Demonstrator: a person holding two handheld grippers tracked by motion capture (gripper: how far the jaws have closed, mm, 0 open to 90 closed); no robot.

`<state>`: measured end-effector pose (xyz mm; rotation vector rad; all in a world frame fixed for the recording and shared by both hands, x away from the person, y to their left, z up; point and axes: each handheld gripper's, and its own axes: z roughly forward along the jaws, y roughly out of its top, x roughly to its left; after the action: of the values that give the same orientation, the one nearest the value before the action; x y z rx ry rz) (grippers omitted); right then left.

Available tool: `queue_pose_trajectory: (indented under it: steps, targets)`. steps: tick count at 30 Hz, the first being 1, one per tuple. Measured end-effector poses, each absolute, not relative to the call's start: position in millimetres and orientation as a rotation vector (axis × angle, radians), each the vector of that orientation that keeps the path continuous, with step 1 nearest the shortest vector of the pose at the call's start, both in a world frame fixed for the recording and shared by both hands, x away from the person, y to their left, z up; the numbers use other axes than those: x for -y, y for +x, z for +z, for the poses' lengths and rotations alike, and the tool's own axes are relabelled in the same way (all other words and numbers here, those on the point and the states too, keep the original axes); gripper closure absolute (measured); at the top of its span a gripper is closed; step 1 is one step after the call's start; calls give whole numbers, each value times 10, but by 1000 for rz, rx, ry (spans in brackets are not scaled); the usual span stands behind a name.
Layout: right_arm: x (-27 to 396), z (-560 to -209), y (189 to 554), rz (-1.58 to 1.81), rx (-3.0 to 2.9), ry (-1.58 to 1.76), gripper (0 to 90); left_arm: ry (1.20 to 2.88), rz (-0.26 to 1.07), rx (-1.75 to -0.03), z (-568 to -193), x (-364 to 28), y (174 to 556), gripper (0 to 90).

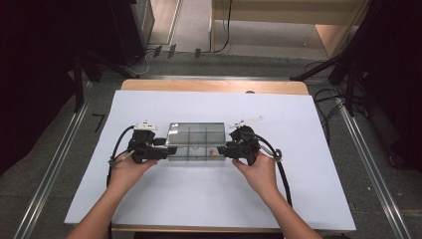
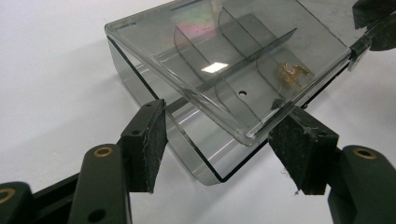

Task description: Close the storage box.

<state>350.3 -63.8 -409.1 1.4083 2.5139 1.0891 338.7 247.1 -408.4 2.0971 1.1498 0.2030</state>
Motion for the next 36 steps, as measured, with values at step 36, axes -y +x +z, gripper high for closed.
queue_pose_trajectory:
  steps: [36]
  targets:
    - [587, -4236, 3482, 1032, -2548, 1398, 590, 2136, 210, -1125, -4258, -2437, 3342, 409]
